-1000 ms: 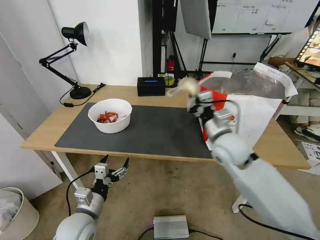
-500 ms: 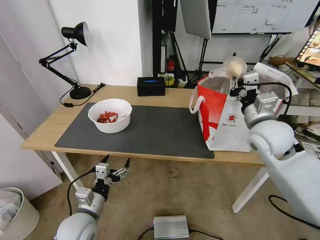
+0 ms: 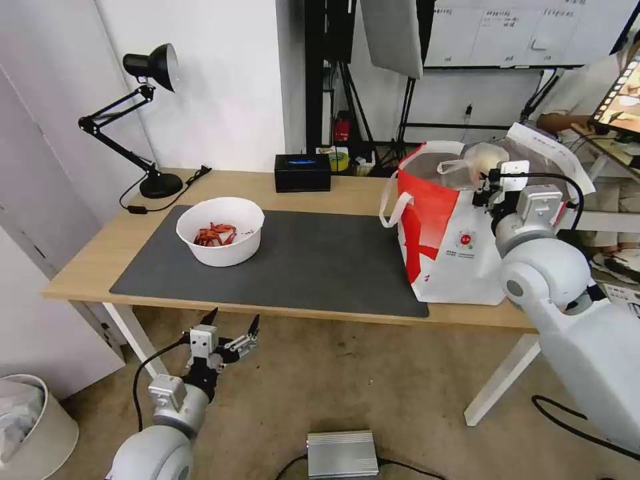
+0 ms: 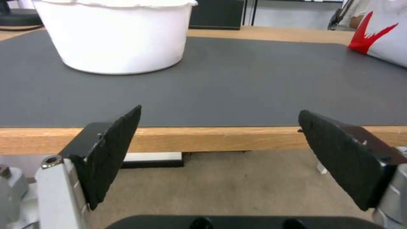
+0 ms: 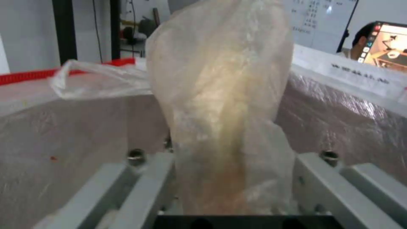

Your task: Pick up the trash from the table and place it into the takeout bag.

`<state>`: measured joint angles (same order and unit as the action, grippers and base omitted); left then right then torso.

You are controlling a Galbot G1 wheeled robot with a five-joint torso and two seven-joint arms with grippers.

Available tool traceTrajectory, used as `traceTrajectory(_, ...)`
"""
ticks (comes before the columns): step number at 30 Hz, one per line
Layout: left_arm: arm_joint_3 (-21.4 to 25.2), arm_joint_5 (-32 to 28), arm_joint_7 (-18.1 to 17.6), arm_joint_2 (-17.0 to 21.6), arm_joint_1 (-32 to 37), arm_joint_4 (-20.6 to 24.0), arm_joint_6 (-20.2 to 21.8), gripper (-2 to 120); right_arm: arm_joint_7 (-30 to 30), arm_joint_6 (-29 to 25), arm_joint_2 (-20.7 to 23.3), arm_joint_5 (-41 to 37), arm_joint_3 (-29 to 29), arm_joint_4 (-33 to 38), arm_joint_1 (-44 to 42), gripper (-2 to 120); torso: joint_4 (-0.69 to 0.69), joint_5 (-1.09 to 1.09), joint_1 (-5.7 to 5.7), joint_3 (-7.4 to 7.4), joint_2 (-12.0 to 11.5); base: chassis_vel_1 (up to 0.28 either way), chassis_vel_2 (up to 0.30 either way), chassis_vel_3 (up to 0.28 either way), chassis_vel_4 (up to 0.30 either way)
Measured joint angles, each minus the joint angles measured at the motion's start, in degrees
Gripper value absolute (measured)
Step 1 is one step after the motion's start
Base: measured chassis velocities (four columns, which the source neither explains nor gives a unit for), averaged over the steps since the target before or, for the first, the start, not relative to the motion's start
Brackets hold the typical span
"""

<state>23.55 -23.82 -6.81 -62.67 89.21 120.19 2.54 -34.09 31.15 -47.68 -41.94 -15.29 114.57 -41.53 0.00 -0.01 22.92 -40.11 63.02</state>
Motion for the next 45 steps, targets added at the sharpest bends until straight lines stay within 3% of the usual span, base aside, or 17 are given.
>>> traceTrajectory(1,0.0,0.0,0.0,0.0,0.0,0.0,0.0,100,0.0,0.0,0.0,0.0,0.0,0.0,0.0,28,0.00,0.00,0.00,0.00,0.0,0.000,0.000,0.000,0.000)
traceTrajectory(4,0.0,-0.2,0.0,0.1,-0.3,-0.1,0.0,100,0.0,0.0,0.0,-0.1,0.0,0.2,0.2,43,0.00,0.00,0.00,0.00,0.0,0.000,0.000,0.000,0.000)
traceTrajectory(6,-0.1,-0.2,0.0,0.1,-0.3,-0.1,0.0,100,0.0,0.0,0.0,-0.2,0.0,0.2,0.2,44,0.00,0.00,0.00,0.00,0.0,0.000,0.000,0.000,0.000)
traceTrajectory(14,-0.2,-0.3,0.0,0.3,-0.3,-0.1,0.0,100,0.1,0.0,0.2,-0.3,0.1,-0.1,0.6,80,0.00,0.00,0.00,0.00,0.0,0.000,0.000,0.000,0.000)
traceTrajectory(20,-0.2,-0.4,0.0,0.3,-0.4,-0.1,0.0,100,0.3,0.1,0.6,-0.5,0.2,0.1,1.2,98,0.00,0.00,0.00,0.00,0.0,0.000,0.000,0.000,0.000)
traceTrajectory(26,-0.3,-0.4,-0.1,0.3,-0.3,0.0,0.0,100,0.6,-0.4,0.9,-0.9,0.0,0.5,1.3,100,0.00,0.01,0.00,0.00,0.0,0.000,0.000,0.000,0.000)
traceTrajectory(30,-0.2,-0.3,-0.1,0.1,-0.2,0.1,0.0,100,2.2,-4.4,0.6,-1.8,-0.4,1.1,1.2,100,0.00,0.00,0.00,0.00,0.0,0.000,0.000,0.000,0.000)
traceTrajectory(32,-0.1,-0.3,-0.1,0.1,-0.1,0.2,0.0,100,5.8,-11.9,0.1,-2.8,-0.4,1.6,1.1,100,0.00,0.01,0.00,0.00,0.0,0.000,0.000,0.000,0.000)
traceTrajectory(34,-0.1,-0.3,-0.1,0.1,0.0,0.2,0.0,100,7.1,-13.8,0.0,-3.4,-0.4,2.0,1.1,100,0.00,0.01,0.00,0.00,0.0,0.000,0.000,0.000,0.000)
traceTrajectory(36,0.1,-0.3,-0.1,0.1,0.1,0.2,0.0,100,13.8,-18.8,-0.2,-9.3,0.2,5.1,-0.3,100,0.01,0.00,0.00,0.00,0.0,0.000,0.000,0.000,0.000)
traceTrajectory(38,0.2,-0.3,-0.1,0.1,0.1,0.2,0.0,100,16.4,-19.6,-0.1,-11.6,0.5,6.4,-1.3,100,0.00,0.00,0.00,0.01,0.0,0.000,0.000,0.000,0.000)
traceTrajectory(40,0.4,-0.3,-0.1,0.1,0.1,0.3,0.0,100,23.6,-20.1,0.3,-14.0,0.7,7.8,-4.6,100,0.01,-0.01,0.00,0.01,0.0,0.000,0.000,0.000,0.000)
traceTrajectory(42,0.6,-0.4,-0.1,0.2,0.1,0.4,0.0,100,25.9,-20.3,0.5,-14.2,0.8,8.0,-5.8,100,0.00,0.00,0.00,0.00,0.0,0.000,0.000,0.000,0.000)
traceTrajectory(45,1.4,-0.6,-0.1,0.4,0.3,0.4,-0.1,100,36.0,-21.5,1.2,-11.5,0.7,7.8,-11.6,100,0.00,0.01,0.00,0.01,0.0,0.000,0.000,0.000,0.000)
